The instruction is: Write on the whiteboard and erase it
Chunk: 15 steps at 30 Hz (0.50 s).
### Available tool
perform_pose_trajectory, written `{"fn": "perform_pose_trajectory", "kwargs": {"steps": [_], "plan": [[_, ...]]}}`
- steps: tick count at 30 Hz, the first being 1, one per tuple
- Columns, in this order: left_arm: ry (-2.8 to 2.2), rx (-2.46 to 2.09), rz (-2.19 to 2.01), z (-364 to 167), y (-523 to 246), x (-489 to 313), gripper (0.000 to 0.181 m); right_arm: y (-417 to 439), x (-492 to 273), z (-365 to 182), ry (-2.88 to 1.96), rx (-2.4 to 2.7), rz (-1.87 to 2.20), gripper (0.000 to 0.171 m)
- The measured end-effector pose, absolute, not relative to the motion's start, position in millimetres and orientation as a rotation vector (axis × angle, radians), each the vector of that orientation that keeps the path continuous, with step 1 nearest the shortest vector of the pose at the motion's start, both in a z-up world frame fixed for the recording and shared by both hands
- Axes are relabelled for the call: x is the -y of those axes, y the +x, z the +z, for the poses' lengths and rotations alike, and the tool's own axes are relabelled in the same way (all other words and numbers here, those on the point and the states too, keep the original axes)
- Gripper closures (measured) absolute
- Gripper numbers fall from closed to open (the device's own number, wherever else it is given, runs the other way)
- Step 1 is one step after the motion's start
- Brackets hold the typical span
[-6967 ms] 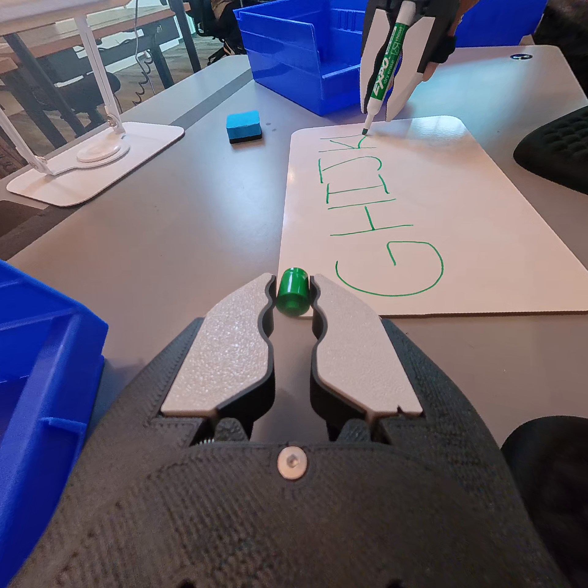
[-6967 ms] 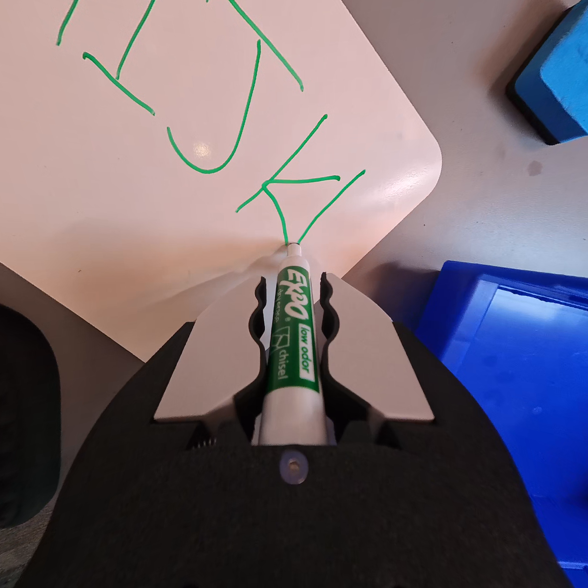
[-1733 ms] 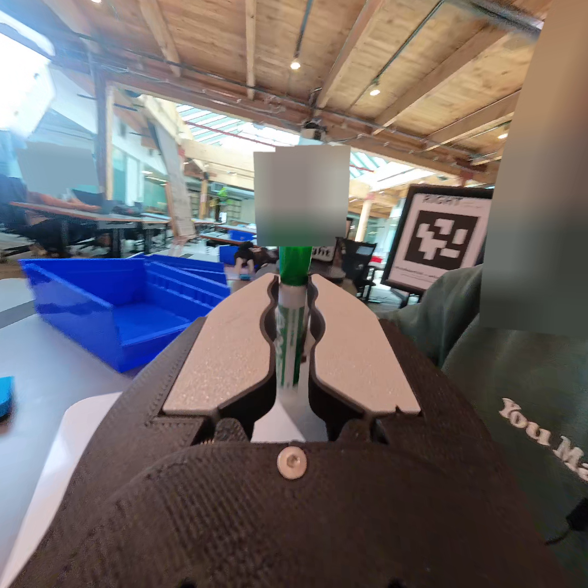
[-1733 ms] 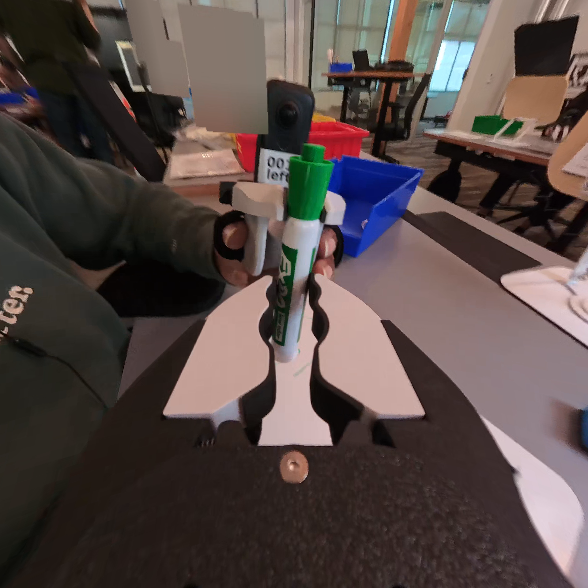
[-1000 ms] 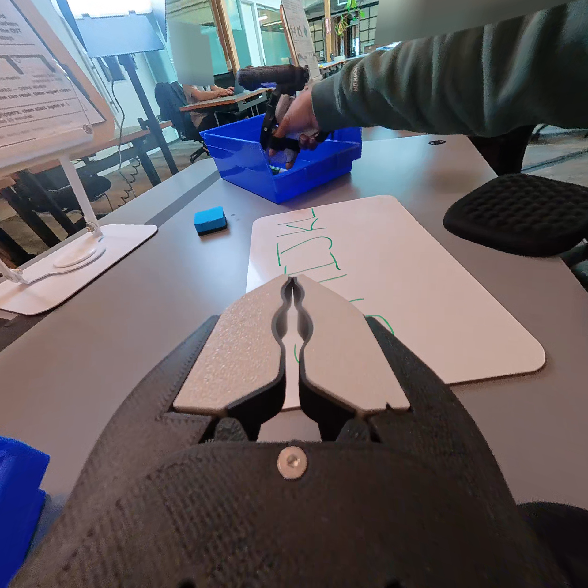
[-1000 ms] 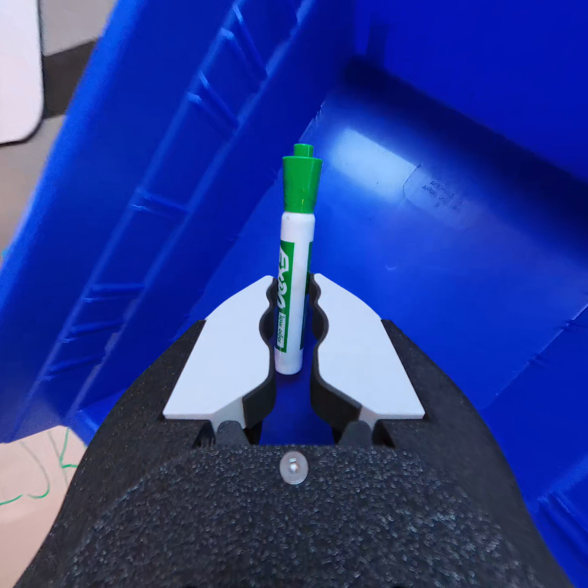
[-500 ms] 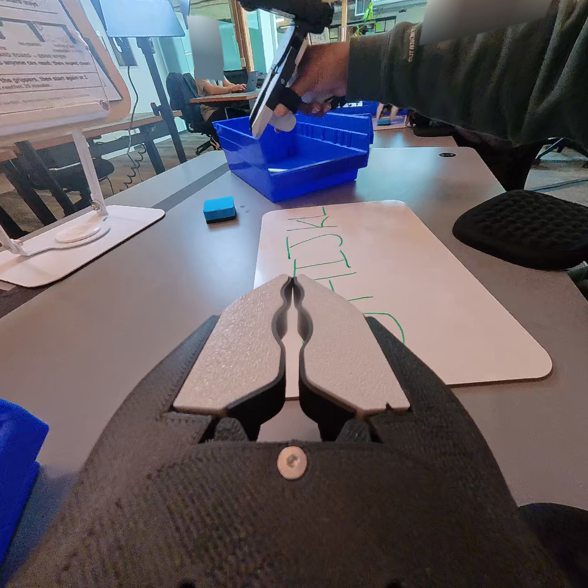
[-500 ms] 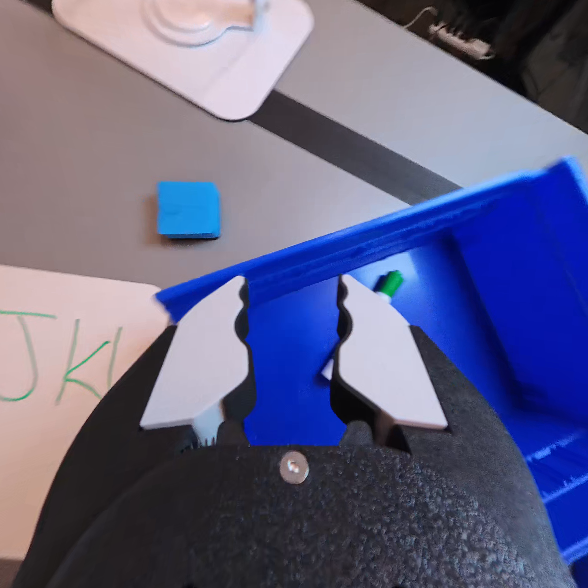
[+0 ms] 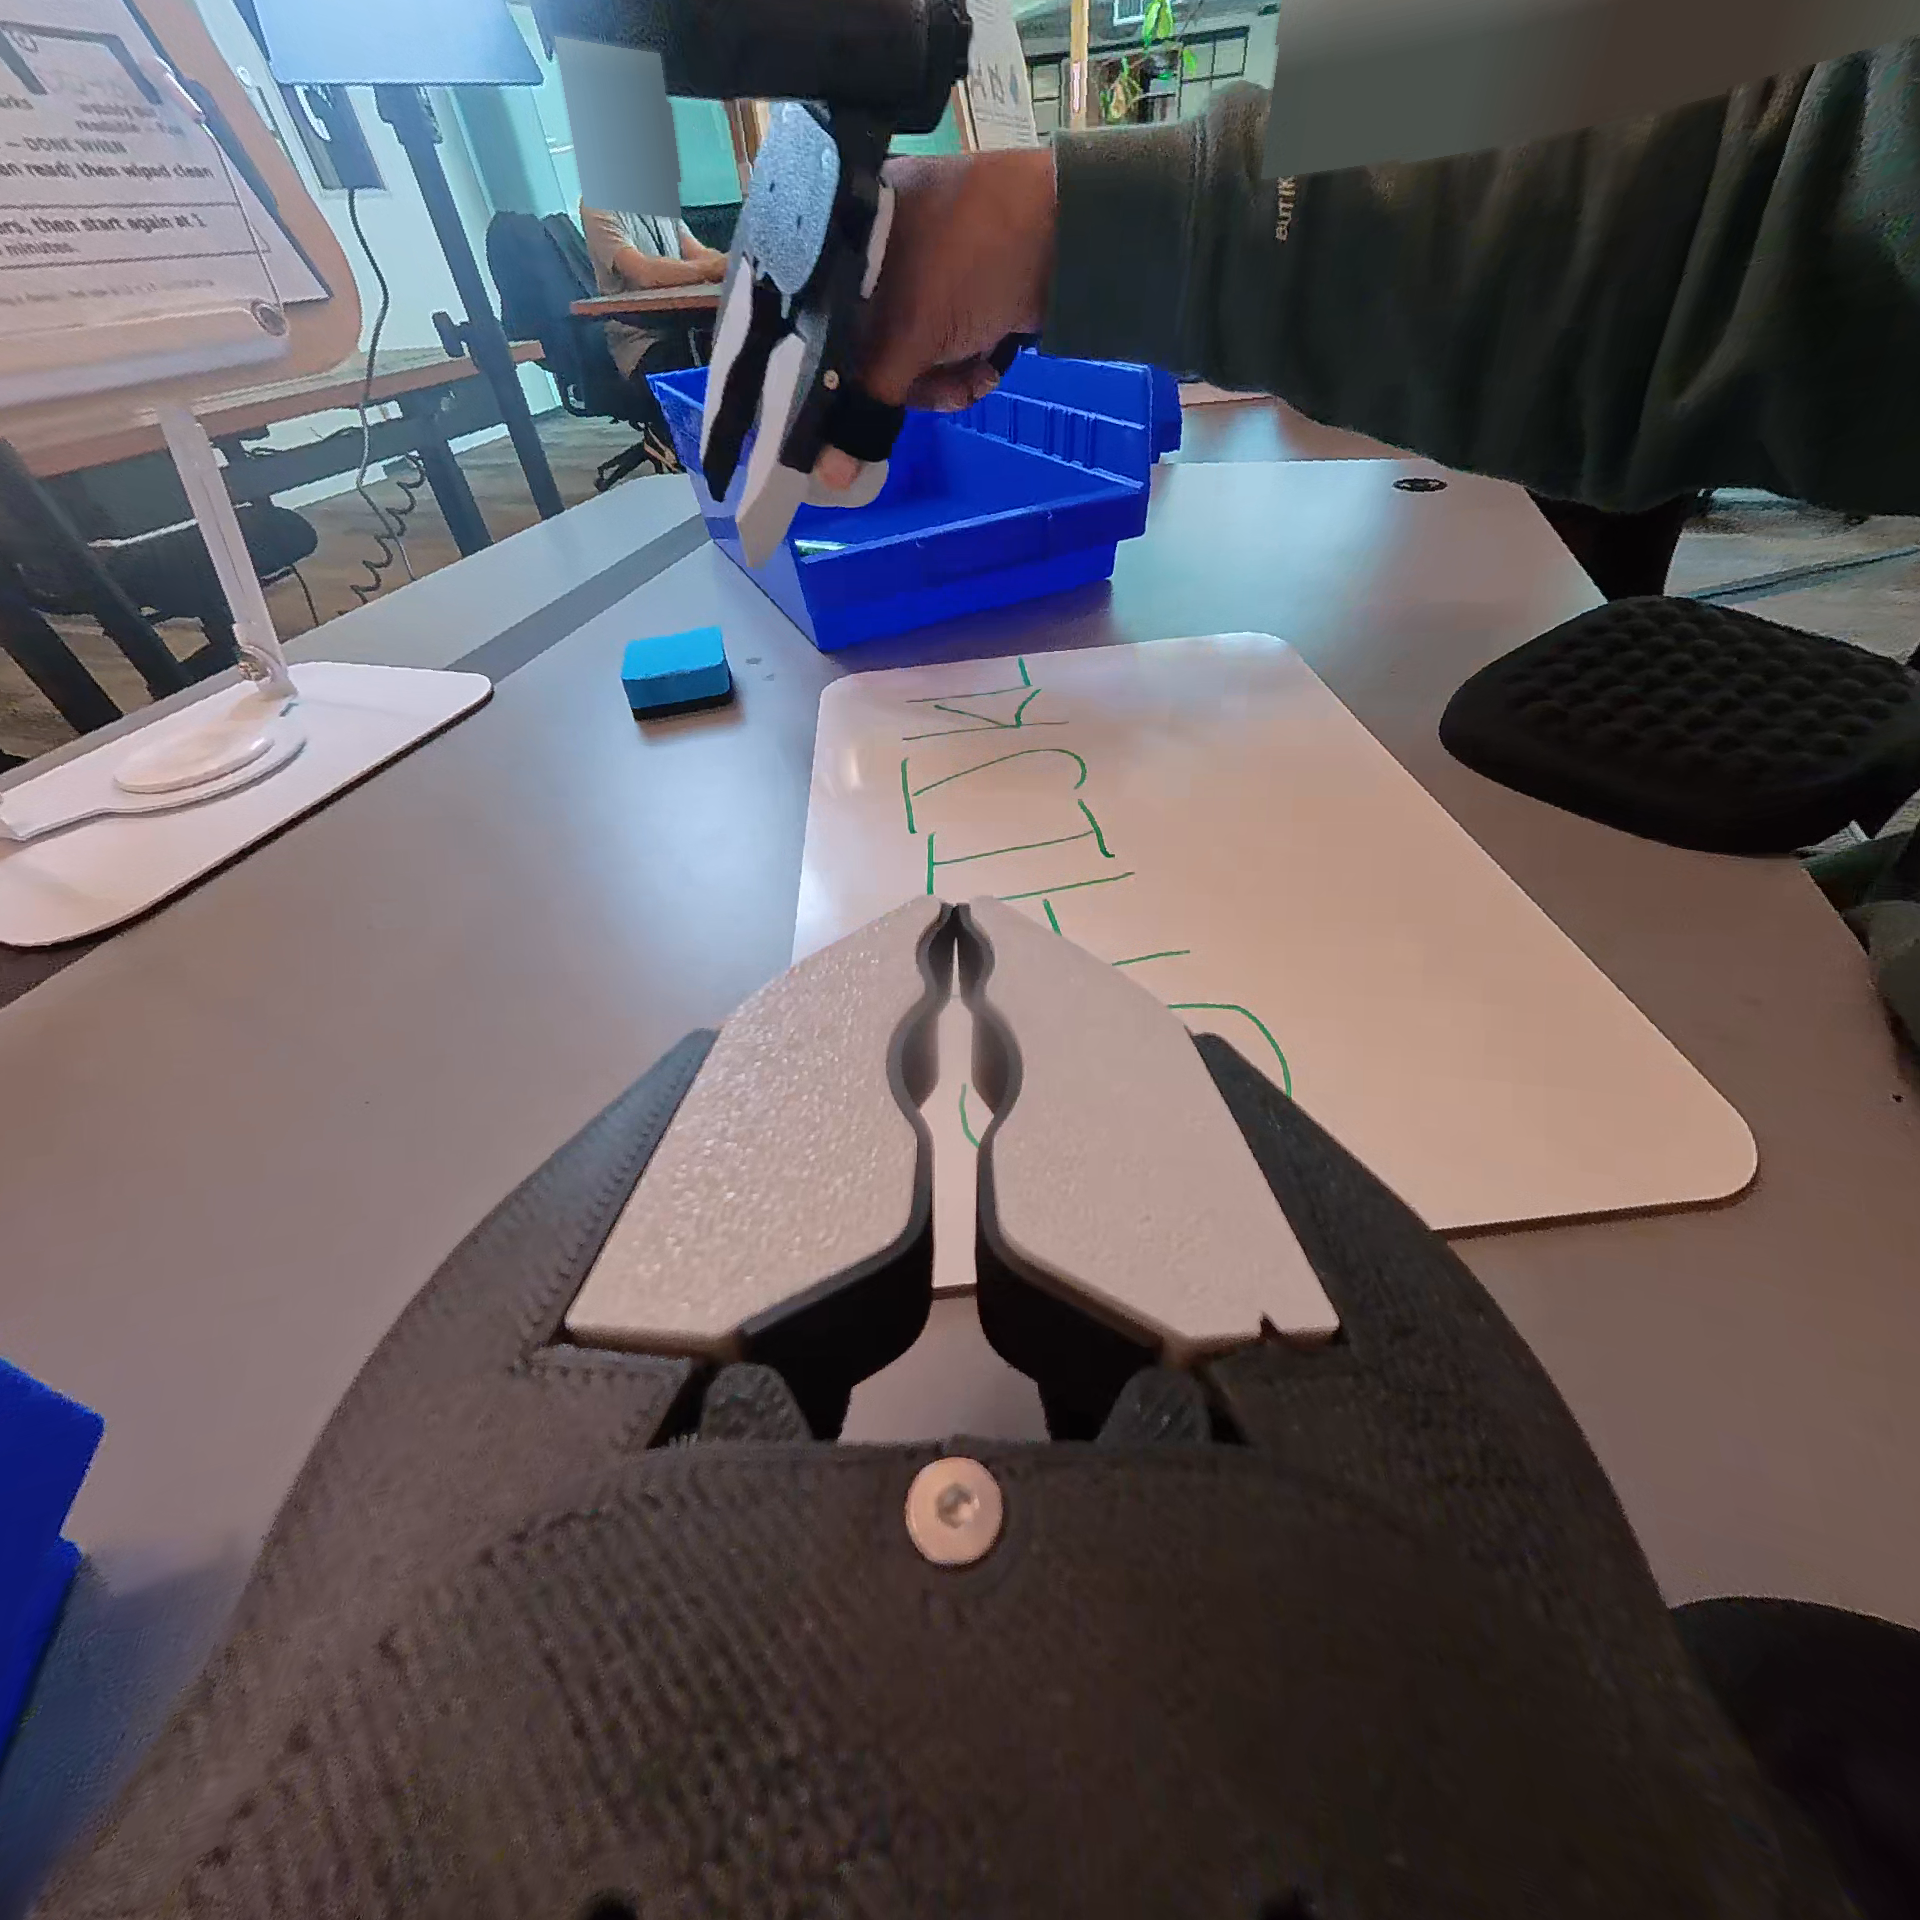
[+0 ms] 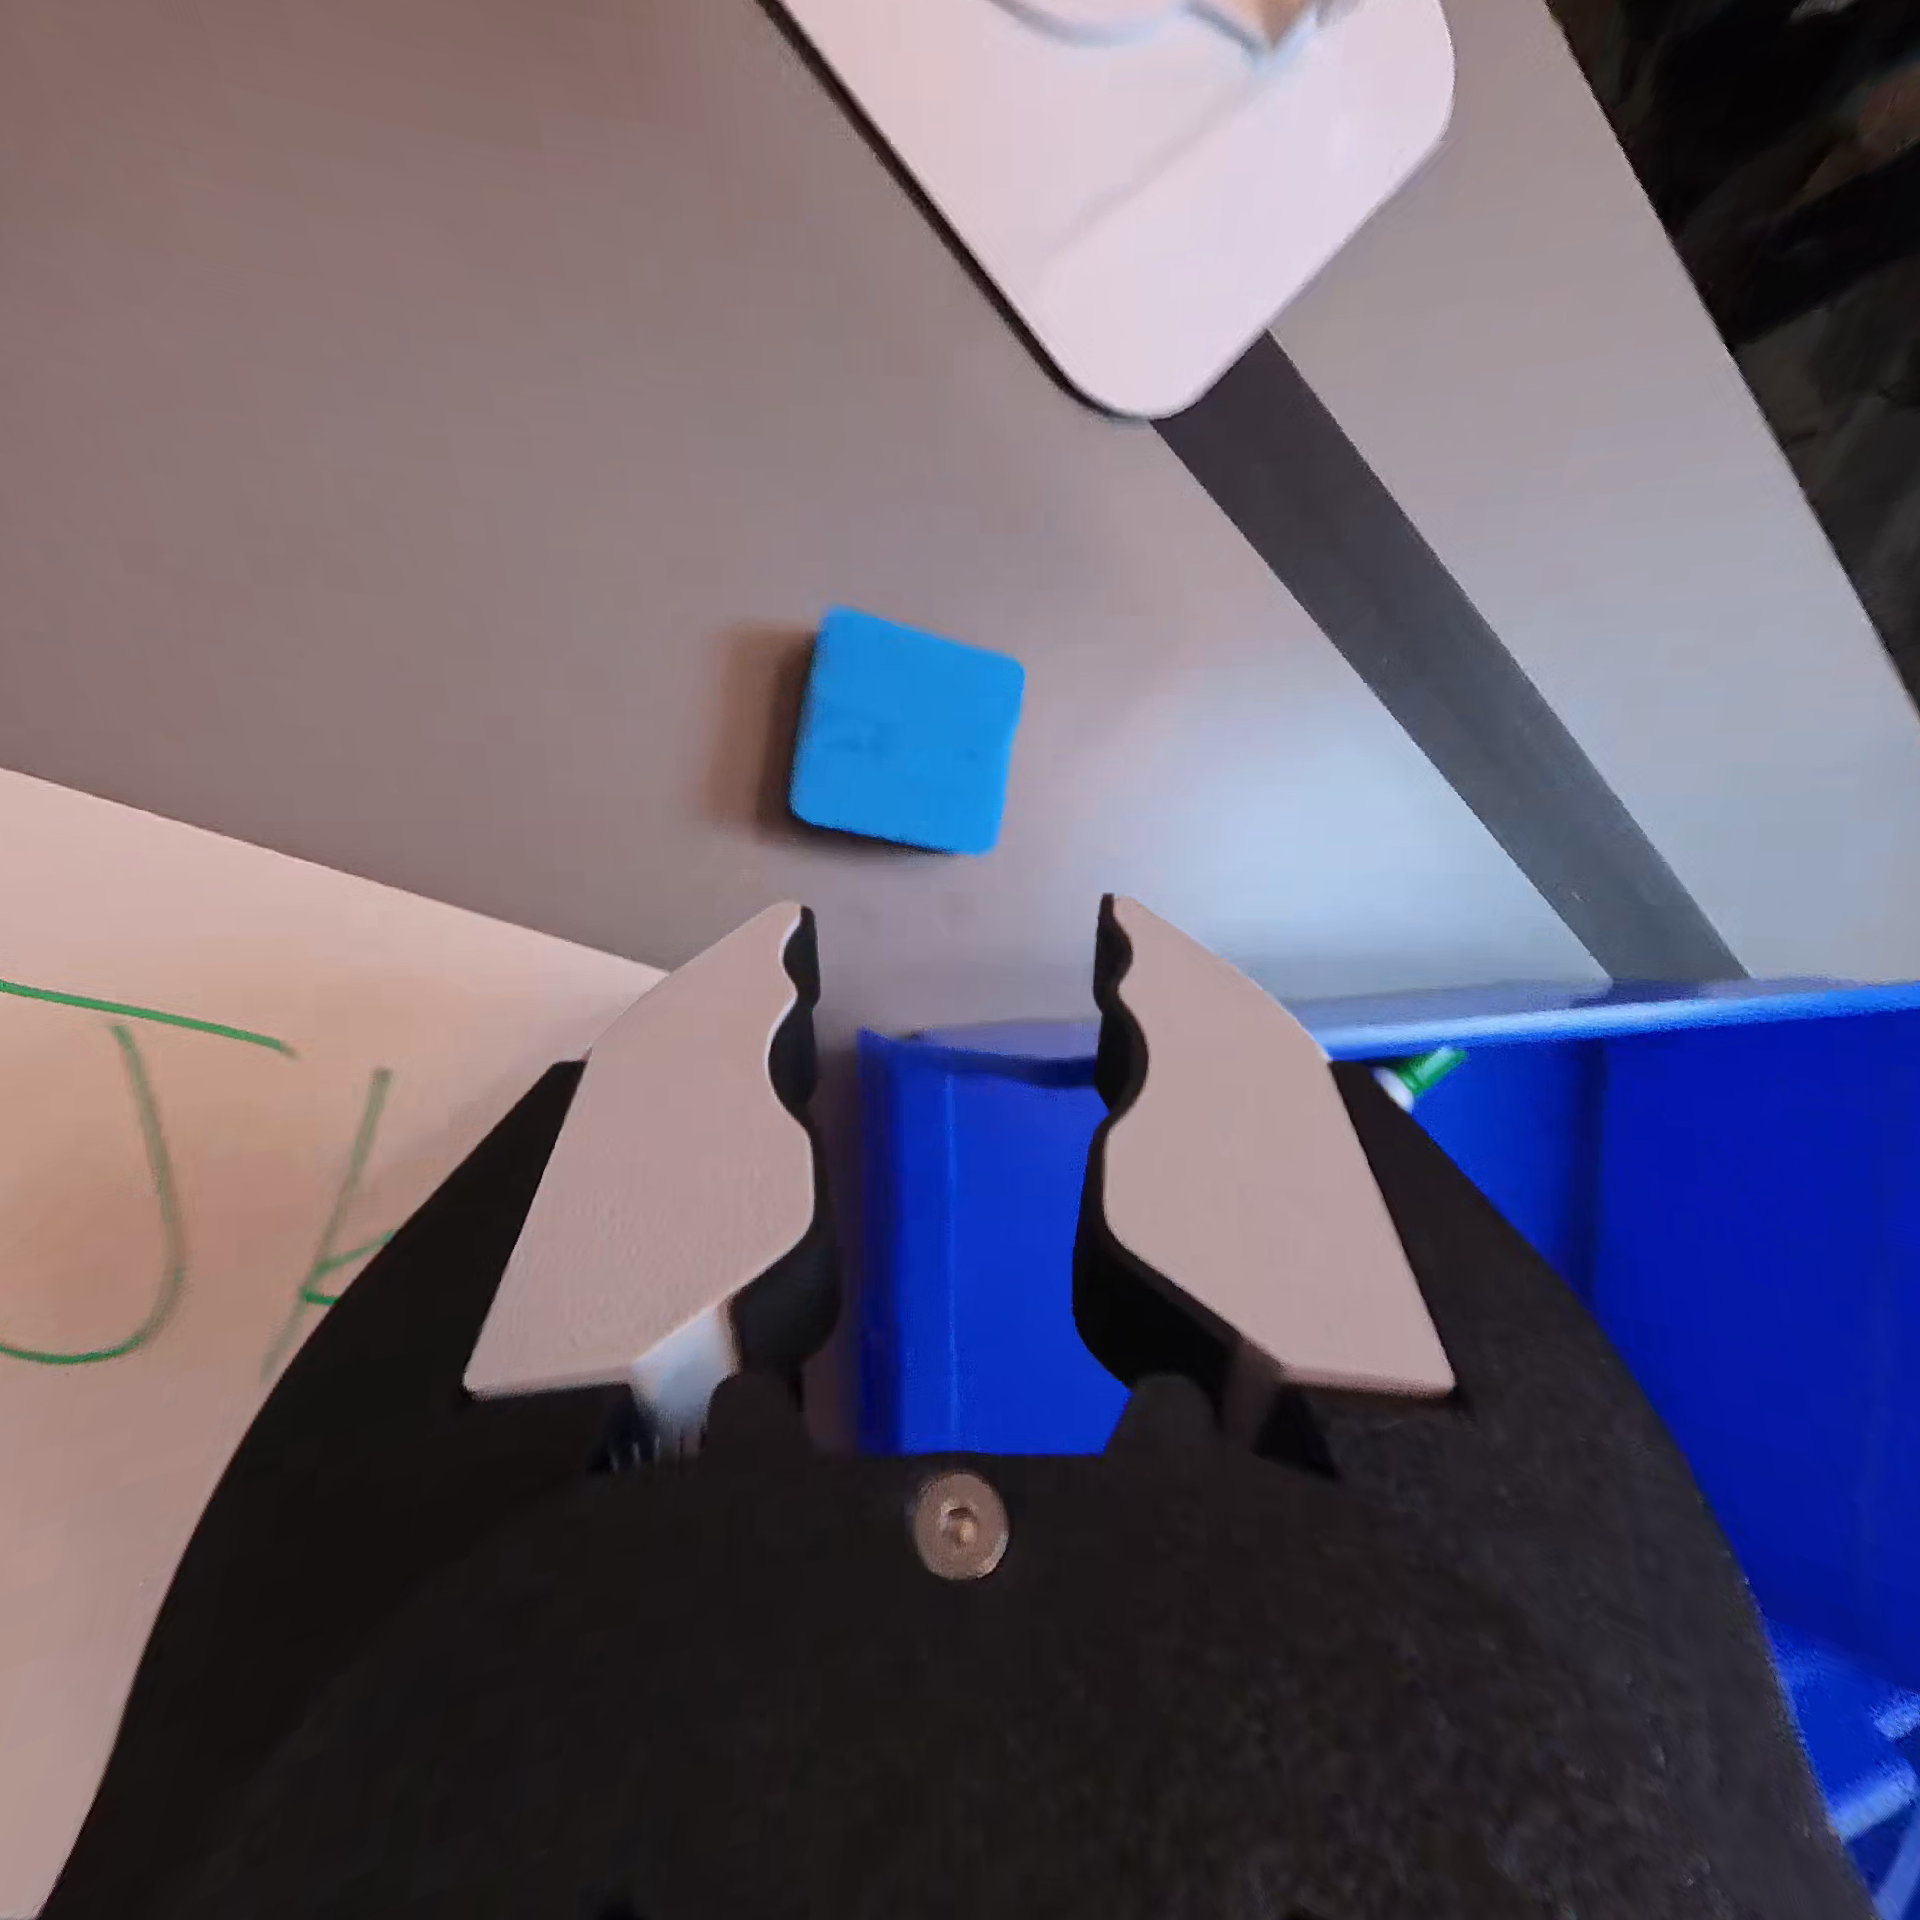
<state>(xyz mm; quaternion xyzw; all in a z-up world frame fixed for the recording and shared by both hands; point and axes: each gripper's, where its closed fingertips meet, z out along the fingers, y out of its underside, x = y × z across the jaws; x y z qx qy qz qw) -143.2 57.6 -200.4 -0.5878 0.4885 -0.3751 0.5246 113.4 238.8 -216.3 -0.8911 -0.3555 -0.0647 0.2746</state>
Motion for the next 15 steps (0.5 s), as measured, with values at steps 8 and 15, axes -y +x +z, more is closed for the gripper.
{"fn": "perform_pose_trajectory", "kwargs": {"steps": [8, 15], "plan": [[-1.424, -1.165, -0.911, -203.8, -143.2, -59.5, 0.181, 164.2, -209.2, -214.9, -2.501, 1.014, -0.402, 0.133], [-1.425, -1.159, -0.894, -203.4, -143.9, -60.7, 0.181, 109.9, -240.1, -211.1, -2.407, 0.940, -0.238, 0.105]]}}
